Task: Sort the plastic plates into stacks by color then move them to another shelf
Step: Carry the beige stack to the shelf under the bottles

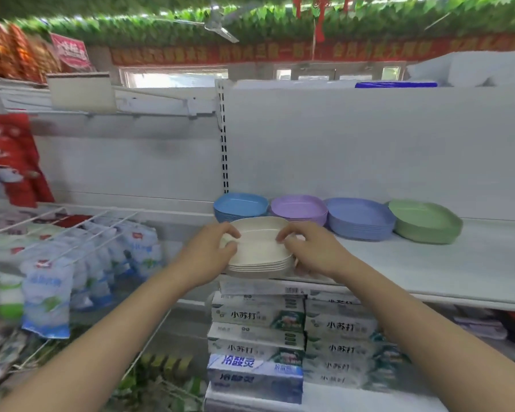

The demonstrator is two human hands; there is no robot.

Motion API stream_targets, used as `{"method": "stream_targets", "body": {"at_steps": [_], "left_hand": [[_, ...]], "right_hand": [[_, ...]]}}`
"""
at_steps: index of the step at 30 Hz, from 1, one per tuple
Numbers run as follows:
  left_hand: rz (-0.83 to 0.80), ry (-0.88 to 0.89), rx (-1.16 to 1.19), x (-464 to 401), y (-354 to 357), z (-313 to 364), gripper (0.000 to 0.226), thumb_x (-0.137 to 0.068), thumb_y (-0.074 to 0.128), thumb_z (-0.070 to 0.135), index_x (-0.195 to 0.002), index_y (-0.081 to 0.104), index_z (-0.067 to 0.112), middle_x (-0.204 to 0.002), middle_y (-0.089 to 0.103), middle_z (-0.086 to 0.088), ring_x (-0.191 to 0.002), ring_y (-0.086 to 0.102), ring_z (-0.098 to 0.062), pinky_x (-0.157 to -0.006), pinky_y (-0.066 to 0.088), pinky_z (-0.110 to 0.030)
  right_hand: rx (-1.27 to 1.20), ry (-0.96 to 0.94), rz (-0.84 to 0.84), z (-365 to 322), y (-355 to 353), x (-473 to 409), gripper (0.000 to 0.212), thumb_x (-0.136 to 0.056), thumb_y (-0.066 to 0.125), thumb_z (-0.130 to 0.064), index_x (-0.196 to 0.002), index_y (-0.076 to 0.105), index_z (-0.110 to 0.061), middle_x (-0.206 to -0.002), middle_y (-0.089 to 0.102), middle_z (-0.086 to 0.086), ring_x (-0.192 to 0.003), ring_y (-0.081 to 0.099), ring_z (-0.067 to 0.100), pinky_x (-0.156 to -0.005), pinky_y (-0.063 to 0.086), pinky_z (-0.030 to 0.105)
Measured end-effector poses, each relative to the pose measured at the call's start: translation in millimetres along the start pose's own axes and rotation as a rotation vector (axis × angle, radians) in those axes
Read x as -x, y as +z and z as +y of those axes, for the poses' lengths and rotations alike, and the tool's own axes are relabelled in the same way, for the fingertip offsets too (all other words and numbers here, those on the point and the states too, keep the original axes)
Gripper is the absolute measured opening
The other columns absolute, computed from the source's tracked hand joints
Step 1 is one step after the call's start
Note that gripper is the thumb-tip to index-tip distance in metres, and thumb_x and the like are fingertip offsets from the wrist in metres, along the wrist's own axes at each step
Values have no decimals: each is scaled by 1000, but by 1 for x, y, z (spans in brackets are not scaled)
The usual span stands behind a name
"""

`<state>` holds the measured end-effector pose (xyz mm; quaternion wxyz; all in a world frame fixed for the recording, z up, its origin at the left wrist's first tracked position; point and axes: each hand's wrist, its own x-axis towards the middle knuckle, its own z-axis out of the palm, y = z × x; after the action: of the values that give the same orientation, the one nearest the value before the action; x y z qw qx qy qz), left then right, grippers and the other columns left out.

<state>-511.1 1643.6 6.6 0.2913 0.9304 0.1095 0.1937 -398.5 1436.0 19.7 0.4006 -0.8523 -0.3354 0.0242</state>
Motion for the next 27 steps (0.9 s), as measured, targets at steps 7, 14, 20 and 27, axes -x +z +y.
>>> {"method": "stream_targets", "body": {"at_steps": [7, 14, 20, 27], "left_hand": [[65, -103, 40, 17, 4, 18, 21, -97, 54, 22, -114, 59, 33, -100, 60, 9, -69, 64, -11, -77, 54, -36], [127, -130, 81, 21, 6, 16, 22, -93, 54, 27, -110, 62, 39, -128, 57, 6, -90, 58, -20, -93, 53, -45], [155, -119, 125, 21, -2, 5, 20, -91, 54, 31, -105, 61, 44, -125, 55, 5, -92, 55, -18, -96, 52, -46], [265, -140, 93, 45, -71, -55, 22, -98, 54, 25, -113, 63, 40, -133, 52, 5, -114, 55, -19, -103, 46, -40]], "right_hand": [[18, -99, -40, 5, 5, -3, 27, -99, 43, -15, -120, 57, -24, -92, 62, 1, -66, 65, 19, -73, 55, 38], [-40, -106, -37, 1, 7, -4, 24, -97, 44, -13, -105, 65, -20, -74, 62, 4, -72, 61, 27, -75, 53, 39], [-75, -98, -24, -15, 13, -5, 23, -97, 44, -10, -104, 66, -15, -74, 58, 5, -62, 57, 22, -55, 45, 27], [-102, -193, -64, -94, 69, -21, 25, -98, 42, -11, -104, 65, -16, -76, 56, 6, -58, 53, 20, -41, 40, 22]]}}
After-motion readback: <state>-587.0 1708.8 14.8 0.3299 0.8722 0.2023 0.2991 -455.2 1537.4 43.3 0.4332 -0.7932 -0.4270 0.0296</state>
